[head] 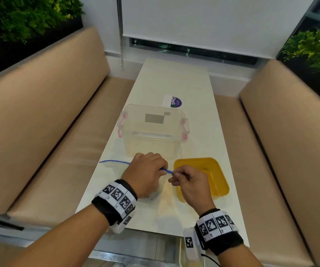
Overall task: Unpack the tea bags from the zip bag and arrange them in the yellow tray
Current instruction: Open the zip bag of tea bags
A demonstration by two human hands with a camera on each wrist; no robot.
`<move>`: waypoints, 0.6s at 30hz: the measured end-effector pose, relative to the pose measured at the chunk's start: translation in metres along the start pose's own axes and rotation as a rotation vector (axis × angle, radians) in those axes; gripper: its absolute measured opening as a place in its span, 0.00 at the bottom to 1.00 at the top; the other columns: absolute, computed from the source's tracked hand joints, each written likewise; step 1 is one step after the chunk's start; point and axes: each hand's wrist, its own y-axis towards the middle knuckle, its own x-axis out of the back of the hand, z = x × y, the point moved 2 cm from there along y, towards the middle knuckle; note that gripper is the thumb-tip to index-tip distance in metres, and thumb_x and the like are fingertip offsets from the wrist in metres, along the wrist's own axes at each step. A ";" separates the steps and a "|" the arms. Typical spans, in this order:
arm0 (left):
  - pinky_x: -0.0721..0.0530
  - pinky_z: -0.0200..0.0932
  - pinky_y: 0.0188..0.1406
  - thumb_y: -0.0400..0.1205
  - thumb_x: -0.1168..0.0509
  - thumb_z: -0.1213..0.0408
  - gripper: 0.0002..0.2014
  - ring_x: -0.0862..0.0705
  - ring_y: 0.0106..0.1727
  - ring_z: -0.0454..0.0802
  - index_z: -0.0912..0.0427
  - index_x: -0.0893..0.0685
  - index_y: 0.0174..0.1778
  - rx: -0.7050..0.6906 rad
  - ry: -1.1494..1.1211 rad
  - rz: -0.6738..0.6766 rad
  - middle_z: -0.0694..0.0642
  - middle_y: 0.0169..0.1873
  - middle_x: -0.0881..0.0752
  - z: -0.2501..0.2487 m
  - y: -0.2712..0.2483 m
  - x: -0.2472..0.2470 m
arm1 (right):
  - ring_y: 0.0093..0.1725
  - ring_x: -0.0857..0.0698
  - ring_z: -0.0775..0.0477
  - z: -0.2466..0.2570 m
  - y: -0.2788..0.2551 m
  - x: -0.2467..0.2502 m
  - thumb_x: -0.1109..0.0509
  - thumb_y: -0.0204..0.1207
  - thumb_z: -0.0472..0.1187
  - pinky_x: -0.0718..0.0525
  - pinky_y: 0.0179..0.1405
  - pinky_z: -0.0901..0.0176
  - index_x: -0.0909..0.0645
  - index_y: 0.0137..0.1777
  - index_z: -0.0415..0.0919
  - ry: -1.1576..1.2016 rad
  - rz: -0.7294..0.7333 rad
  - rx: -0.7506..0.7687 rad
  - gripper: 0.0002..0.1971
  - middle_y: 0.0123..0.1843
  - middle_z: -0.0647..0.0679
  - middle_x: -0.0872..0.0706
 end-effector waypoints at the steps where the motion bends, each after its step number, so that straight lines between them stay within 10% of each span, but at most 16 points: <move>1: 0.29 0.51 0.58 0.85 0.33 0.60 0.03 0.19 0.49 0.48 0.50 0.14 0.48 0.032 -0.006 -0.029 0.43 0.44 0.16 0.007 -0.002 0.005 | 0.38 0.08 0.47 0.000 0.002 0.004 0.33 0.79 0.25 0.10 0.40 0.54 0.15 0.40 0.36 0.014 -0.032 0.004 0.10 0.35 0.42 0.10; 8: 0.27 0.49 0.52 0.83 0.31 0.61 0.04 0.18 0.44 0.49 0.53 0.11 0.46 0.057 -0.124 -0.075 0.45 0.41 0.14 0.023 -0.007 0.017 | 0.41 0.11 0.51 0.017 0.006 -0.004 0.24 0.74 0.33 0.10 0.31 0.51 0.14 0.55 0.51 -0.065 0.131 0.018 0.14 0.49 0.54 0.11; 18: 0.30 0.48 0.51 0.85 0.33 0.64 0.03 0.20 0.48 0.51 0.54 0.15 0.47 0.020 -0.015 0.004 0.46 0.43 0.17 0.014 -0.001 0.006 | 0.34 0.12 0.52 0.018 0.009 -0.018 0.34 0.81 0.29 0.12 0.38 0.54 0.19 0.42 0.41 -0.171 0.109 0.094 0.09 0.31 0.46 0.11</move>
